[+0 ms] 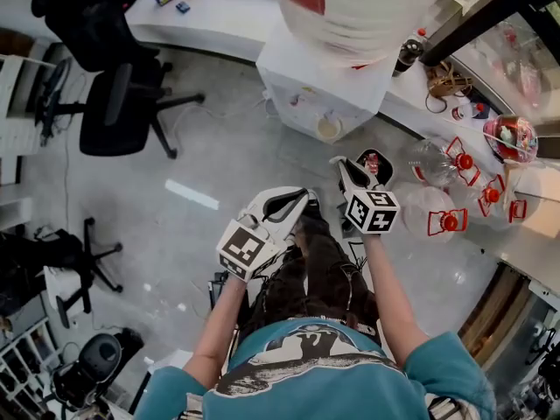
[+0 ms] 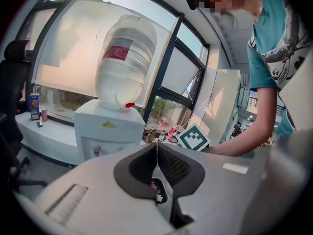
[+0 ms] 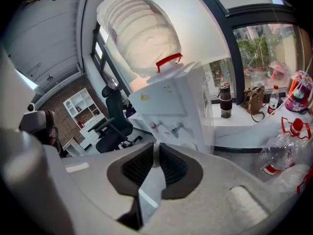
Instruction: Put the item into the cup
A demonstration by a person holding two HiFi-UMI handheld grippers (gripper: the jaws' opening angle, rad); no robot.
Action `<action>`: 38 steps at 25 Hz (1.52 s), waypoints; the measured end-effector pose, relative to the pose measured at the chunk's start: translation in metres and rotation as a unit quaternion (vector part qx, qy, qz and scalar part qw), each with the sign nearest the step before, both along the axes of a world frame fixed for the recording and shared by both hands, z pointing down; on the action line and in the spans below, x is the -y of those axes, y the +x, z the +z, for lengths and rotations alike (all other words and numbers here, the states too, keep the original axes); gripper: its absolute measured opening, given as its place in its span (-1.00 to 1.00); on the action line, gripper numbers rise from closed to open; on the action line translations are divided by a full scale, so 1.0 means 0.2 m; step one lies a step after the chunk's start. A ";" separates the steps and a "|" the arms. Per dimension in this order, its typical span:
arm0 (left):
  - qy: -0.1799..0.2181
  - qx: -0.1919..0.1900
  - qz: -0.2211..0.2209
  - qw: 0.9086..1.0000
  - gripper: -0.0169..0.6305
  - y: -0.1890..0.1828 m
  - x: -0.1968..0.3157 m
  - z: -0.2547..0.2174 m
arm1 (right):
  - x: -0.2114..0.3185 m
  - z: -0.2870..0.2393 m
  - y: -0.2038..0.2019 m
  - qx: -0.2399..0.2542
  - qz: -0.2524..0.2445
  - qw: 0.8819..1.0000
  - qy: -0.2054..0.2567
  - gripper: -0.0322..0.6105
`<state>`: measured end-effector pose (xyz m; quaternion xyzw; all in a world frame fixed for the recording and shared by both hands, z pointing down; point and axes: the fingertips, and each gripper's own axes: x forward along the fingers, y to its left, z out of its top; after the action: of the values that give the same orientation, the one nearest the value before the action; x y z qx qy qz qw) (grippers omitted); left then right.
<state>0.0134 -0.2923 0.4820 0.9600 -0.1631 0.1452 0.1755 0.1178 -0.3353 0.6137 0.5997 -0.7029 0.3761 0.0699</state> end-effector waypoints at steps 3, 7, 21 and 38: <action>-0.004 0.005 -0.008 1.000 -0.93 0.03 0.09 0.07 | 0.08 0.13 0.04 0.004 0.010 1.000 -0.012 -0.78; -0.012 0.002 -0.017 1.000 -0.93 0.05 0.17 0.14 | 0.18 0.30 0.06 0.010 0.025 0.999 -0.030 -0.78; -0.043 0.022 0.007 0.999 -0.93 0.05 0.11 0.39 | 0.42 0.74 0.19 0.081 0.131 0.985 -0.076 -0.78; -0.067 0.035 0.018 0.997 -0.94 0.04 0.06 0.50 | 0.55 0.95 0.22 0.100 0.165 0.977 -0.094 -0.64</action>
<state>0.0220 -0.3040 0.5816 0.9431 -0.1422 0.1924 0.2309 0.1627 -0.4459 0.8046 0.6574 -0.5591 0.5052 -0.0079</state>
